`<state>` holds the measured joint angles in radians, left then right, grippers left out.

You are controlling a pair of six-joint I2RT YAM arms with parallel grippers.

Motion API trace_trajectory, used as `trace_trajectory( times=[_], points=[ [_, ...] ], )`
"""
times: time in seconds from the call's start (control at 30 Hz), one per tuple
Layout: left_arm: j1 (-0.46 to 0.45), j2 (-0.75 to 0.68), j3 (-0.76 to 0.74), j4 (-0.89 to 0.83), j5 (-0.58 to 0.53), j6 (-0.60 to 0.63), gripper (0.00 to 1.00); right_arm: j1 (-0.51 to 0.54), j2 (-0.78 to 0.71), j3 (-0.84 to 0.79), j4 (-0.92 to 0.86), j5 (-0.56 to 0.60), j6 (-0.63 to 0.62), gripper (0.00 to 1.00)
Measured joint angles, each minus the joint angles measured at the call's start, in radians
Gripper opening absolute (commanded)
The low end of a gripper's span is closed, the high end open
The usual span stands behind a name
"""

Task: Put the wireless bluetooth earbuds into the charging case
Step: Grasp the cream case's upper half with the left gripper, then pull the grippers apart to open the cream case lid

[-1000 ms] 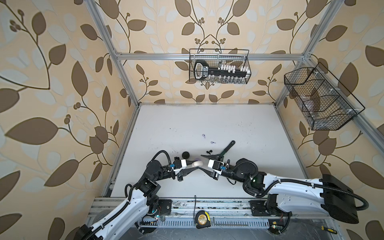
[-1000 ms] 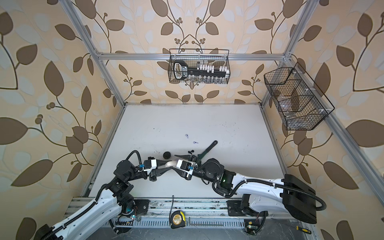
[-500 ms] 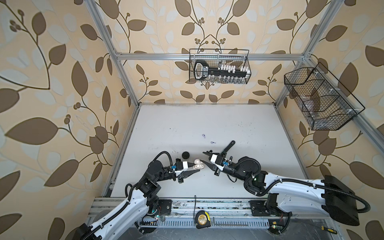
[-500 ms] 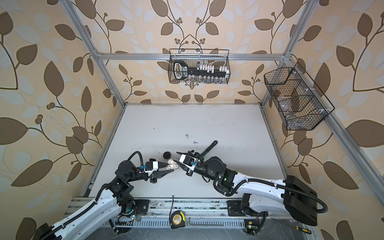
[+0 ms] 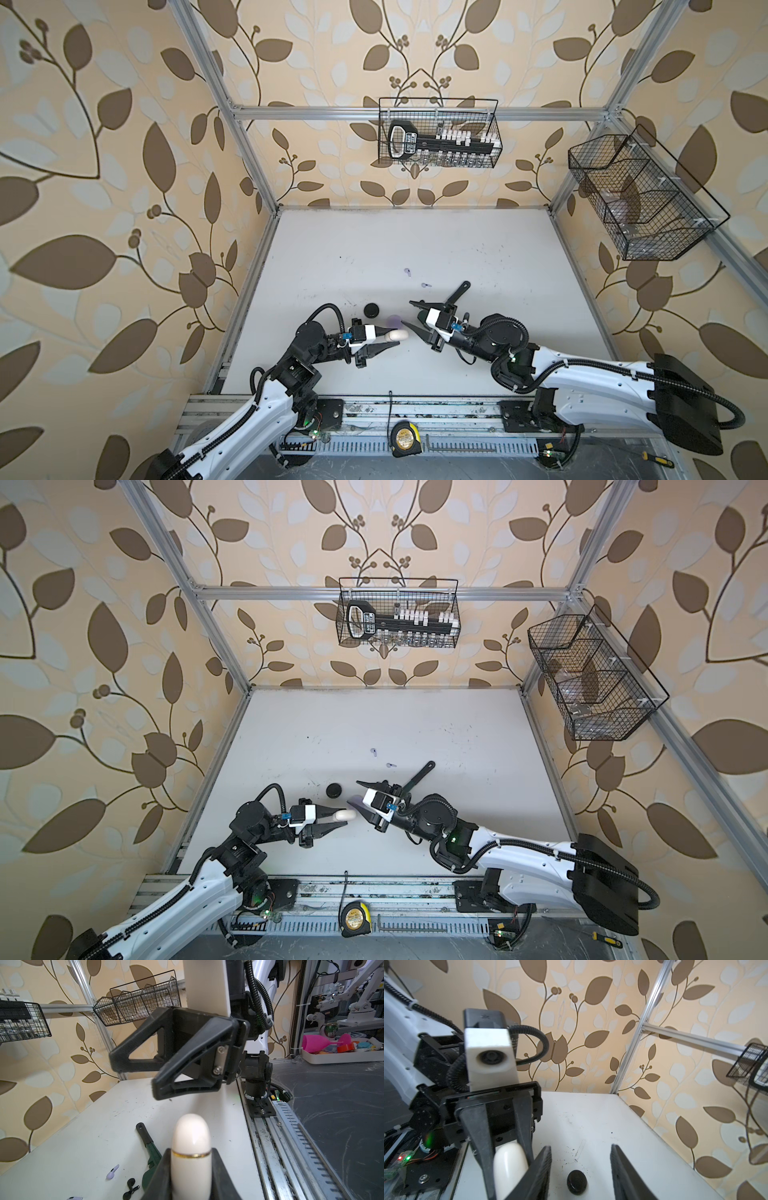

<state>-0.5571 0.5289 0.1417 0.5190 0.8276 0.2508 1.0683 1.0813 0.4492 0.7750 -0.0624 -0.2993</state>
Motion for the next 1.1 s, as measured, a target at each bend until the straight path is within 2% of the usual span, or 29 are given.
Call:
trace_trajectory(
  times=[0.2,0.43,0.57,0.77,1.1],
  points=[
    [0.0,-0.034,0.0,-0.008,0.001,-0.002,0.0,0.0,-0.011,-0.013,-0.017,-0.121,-0.03,0.5],
    [0.0,-0.039,0.0,-0.015,0.001,-0.008,0.0,0.0,0.018,-0.011,-0.064,-0.174,-0.043,0.5],
    [0.0,-0.04,0.0,-0.018,0.001,-0.009,0.0,0.0,0.029,-0.01,-0.077,-0.177,-0.043,0.49],
    [0.002,-0.04,0.0,-0.016,-0.027,-0.009,0.0,0.003,0.048,0.012,-0.096,-0.148,-0.032,0.39],
    [0.002,-0.032,0.0,-0.011,-0.047,-0.011,0.0,0.005,0.036,0.015,-0.104,-0.1,0.0,0.39]
  ],
)
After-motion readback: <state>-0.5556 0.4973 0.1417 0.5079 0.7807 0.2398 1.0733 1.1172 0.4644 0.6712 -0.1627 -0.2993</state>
